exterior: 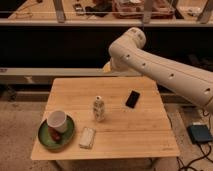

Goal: Place the eraser on the white sponge

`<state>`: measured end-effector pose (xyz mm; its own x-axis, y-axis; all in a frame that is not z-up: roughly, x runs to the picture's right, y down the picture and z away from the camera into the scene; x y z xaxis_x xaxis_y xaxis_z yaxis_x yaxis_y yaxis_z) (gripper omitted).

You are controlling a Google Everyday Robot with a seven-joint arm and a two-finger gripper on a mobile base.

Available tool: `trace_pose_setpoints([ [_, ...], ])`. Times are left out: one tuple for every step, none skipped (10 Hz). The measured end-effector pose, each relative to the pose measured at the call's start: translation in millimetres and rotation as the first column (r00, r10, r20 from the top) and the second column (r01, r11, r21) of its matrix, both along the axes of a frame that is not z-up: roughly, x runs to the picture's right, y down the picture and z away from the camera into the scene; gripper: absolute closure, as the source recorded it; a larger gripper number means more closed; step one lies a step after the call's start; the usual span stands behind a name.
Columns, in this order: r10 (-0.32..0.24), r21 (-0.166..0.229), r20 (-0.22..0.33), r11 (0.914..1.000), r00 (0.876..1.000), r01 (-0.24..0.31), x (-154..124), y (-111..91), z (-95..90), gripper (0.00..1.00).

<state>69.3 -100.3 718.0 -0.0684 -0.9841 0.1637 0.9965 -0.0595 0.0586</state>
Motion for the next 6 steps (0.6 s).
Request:
trace_pose_setpoints([
  [-0.002, 0.000, 0.003, 1.0000, 1.000, 0.002, -3, 0, 0.2, 0.20],
  [0.001, 0.000, 0.000, 1.0000, 1.000, -0.001, 1, 0, 0.0, 0.20],
  [0.003, -0.002, 0.001, 1.0000, 1.000, -0.003, 1, 1, 0.5, 0.20],
  [0.013, -0.010, 0.002, 0.9999, 1.000, -0.013, 0, 2, 2.0, 0.20],
  [0.052, -0.025, -0.019, 0.9983, 0.998, -0.053, 10, 6, 6.3, 0.20],
  [0.094, -0.038, -0.046, 0.9946, 0.994, -0.096, 22, 11, 11.4, 0.20],
])
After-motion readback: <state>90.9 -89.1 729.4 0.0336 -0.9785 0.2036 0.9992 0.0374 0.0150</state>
